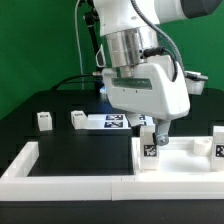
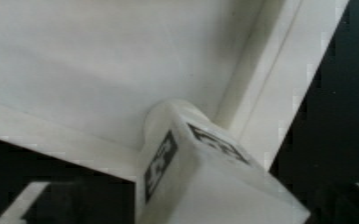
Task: Assemble square table
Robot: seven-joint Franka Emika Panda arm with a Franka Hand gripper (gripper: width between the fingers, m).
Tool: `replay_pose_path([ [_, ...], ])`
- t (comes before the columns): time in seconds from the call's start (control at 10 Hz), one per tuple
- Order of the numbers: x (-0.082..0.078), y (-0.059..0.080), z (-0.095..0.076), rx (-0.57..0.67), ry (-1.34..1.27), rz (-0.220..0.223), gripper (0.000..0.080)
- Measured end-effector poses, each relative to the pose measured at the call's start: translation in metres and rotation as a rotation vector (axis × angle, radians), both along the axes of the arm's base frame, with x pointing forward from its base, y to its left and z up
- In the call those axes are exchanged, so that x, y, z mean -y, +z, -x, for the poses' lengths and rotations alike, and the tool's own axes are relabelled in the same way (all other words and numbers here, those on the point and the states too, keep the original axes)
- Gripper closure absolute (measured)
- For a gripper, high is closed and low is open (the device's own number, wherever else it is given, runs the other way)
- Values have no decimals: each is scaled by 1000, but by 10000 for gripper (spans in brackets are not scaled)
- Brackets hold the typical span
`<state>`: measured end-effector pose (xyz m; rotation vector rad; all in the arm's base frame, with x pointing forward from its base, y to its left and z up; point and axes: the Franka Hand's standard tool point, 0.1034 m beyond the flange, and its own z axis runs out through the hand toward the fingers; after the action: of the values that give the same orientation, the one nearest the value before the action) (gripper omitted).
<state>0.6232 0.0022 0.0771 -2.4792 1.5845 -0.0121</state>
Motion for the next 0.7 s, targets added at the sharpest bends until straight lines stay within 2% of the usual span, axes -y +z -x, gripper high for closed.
replay_pose_path([
  [0.3,1,0,0,32,217,32,151],
  [0.5,-8,3,-3,70,679,126,150],
  [0.7,-10,1,-2,77,712,129,150],
])
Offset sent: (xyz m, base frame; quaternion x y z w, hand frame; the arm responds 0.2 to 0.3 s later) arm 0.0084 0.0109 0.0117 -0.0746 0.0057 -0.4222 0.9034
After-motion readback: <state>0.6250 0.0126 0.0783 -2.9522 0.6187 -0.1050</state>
